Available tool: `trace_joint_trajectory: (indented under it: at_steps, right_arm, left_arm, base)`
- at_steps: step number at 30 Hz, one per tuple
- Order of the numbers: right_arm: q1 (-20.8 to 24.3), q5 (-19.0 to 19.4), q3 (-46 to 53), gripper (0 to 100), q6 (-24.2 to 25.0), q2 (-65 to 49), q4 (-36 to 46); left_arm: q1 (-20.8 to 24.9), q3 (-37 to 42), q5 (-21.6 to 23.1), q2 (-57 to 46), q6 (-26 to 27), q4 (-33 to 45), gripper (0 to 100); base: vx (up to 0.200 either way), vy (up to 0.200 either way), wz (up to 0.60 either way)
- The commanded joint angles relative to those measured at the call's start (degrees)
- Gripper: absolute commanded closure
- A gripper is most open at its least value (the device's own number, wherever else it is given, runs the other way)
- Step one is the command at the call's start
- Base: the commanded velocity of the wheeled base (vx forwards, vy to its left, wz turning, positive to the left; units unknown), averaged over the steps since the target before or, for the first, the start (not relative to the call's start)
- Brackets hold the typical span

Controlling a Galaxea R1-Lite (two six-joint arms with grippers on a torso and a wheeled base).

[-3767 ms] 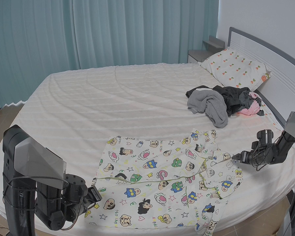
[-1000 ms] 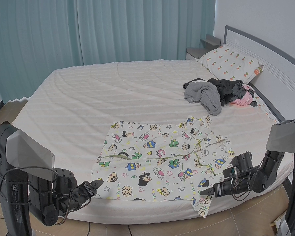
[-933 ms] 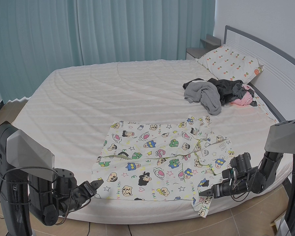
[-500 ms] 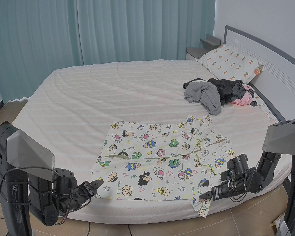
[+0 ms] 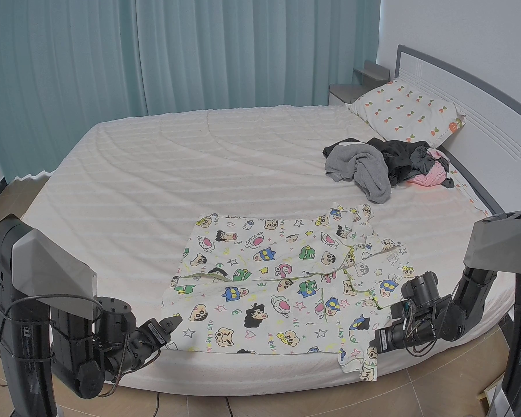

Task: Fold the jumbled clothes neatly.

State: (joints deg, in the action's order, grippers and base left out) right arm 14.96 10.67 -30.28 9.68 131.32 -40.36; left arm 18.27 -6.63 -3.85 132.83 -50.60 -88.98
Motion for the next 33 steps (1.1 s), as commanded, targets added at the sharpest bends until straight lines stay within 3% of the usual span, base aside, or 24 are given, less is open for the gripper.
trace_joint_trajectory:
  at_steps: [1, 5, 8, 11, 27, 28, 33]
  right_arm:
    - [-1.4, -1.1, 1.1, 100, -0.6, -1.8, 0.1]
    - [-2.6, -1.1, 1.7, 100, -1.6, -3.4, 2.0]
    - [-3.3, -1.0, 1.8, 100, -5.5, -5.5, 9.5]
    - [-3.3, -1.1, 1.5, 100, -6.3, -5.5, 12.0]
    - [-3.1, -2.5, 2.2, 100, -7.7, -6.2, 12.8]
    - [-3.1, -2.9, 2.2, 0, -8.5, -6.3, 13.2]
    - [-3.8, -3.0, 1.5, 0, -8.6, -6.9, 13.1]
  left_arm:
    - [0.1, 0.0, 0.0, 0.1, 0.0, -1.0, 0]
    - [0.1, 0.0, 0.0, 0.1, 0.0, -1.0, 0]
    - [0.1, 0.0, -0.1, 0.1, 0.0, -1.0, 0]
    - [0.1, 0.0, -0.1, 0.1, 0.0, -1.0, 0]
    - [0.2, 0.0, -0.2, 2.0, 0.5, -1.0, 0]
    - [0.2, 0.0, -0.1, 2.0, 0.6, -1.0, 0]
    - [0.2, 0.0, -0.1, 2.1, 0.5, -1.0, 0]
  base:
    - [0.000, 0.000, 0.00]
    - [0.000, 0.000, 0.00]
    - [0.000, 0.000, 0.00]
    - [0.000, 0.000, 0.00]
    - [0.000, 0.000, 0.00]
    - [0.000, 0.000, 0.00]
    - [0.000, 0.000, 0.00]
